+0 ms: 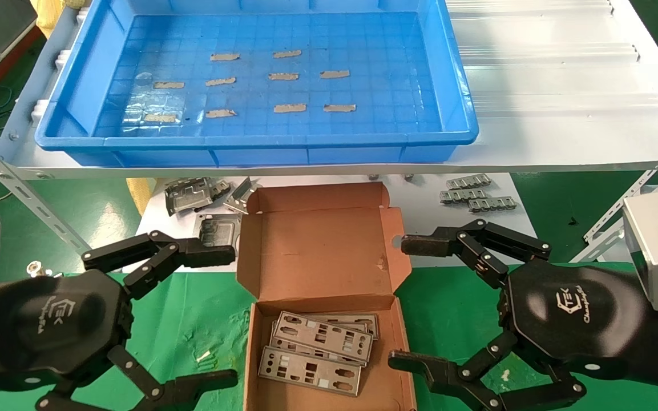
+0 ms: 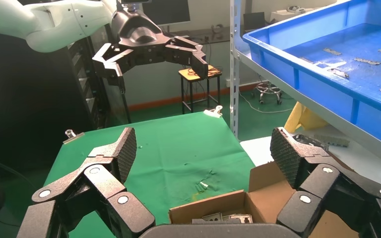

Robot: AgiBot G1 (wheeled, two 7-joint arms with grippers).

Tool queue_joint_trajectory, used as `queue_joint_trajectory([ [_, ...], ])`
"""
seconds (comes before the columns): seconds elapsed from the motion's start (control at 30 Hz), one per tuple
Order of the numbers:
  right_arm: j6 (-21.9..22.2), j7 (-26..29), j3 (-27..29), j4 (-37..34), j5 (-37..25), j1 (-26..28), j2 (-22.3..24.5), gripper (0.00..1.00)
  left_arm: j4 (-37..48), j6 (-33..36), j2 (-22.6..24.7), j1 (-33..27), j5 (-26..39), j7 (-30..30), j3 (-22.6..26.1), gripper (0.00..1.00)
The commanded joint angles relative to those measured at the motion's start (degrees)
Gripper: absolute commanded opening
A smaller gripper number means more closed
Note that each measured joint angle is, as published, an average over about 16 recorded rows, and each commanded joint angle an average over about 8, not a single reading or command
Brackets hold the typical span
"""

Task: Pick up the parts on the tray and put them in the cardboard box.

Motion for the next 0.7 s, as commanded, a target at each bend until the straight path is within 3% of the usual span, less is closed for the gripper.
queue_joint_trajectory([
  [0.03, 0.00, 0.00, 0.00, 0.00, 0.00, 0.00, 0.00, 1.00, 0.00, 0.00, 0.00, 0.00, 0.00, 0.00, 0.00, 1.00],
  [0.7, 0.00, 0.00, 0.00, 0.00, 0.00, 0.00, 0.00, 1.00, 0.00, 0.00, 0.00, 0.00, -0.01, 0.00, 0.00, 1.00],
])
